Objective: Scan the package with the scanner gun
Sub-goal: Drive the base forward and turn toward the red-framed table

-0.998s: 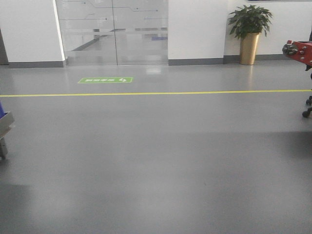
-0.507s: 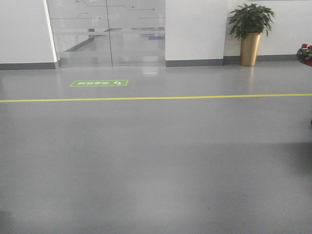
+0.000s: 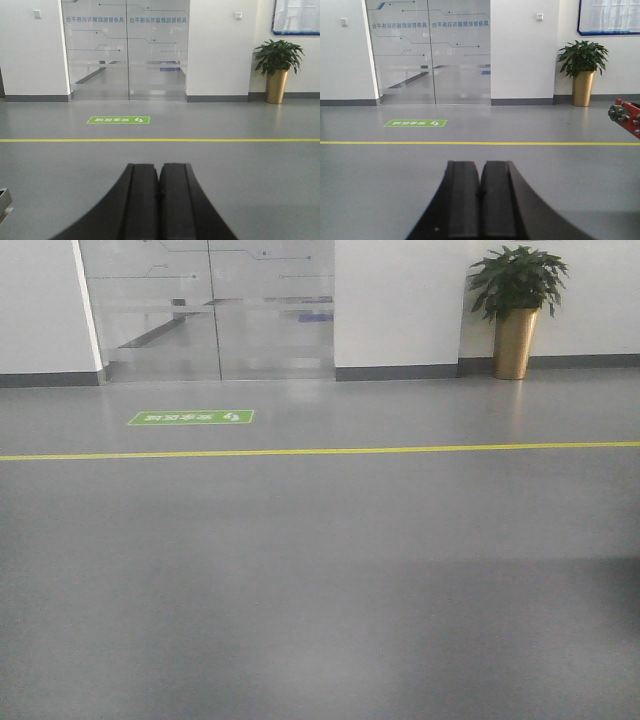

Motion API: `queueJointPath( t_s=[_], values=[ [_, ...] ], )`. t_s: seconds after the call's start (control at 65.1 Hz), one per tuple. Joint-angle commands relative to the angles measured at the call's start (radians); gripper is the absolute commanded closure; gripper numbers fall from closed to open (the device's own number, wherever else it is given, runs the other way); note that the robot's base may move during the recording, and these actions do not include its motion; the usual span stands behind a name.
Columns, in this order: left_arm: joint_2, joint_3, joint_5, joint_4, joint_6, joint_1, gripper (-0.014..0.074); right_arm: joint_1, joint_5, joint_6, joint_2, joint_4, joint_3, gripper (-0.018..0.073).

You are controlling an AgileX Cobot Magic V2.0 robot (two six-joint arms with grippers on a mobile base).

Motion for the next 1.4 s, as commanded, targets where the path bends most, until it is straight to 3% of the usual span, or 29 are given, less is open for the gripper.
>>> queueJointPath(
  t_s=[0.0, 1.382],
  values=[
    [-0.004, -0.002, -0.02, -0.003, 0.001, -0.003, 0.0708, 0.001, -0.017, -0.002, -0.003, 0.001, -0.001, 0.0721],
    [-0.004, -0.002, -0.02, -0.003, 0.001, -0.003, 0.0708, 0.001, -0.017, -0.002, -0.003, 0.001, -0.001, 0.0721]
  ],
)
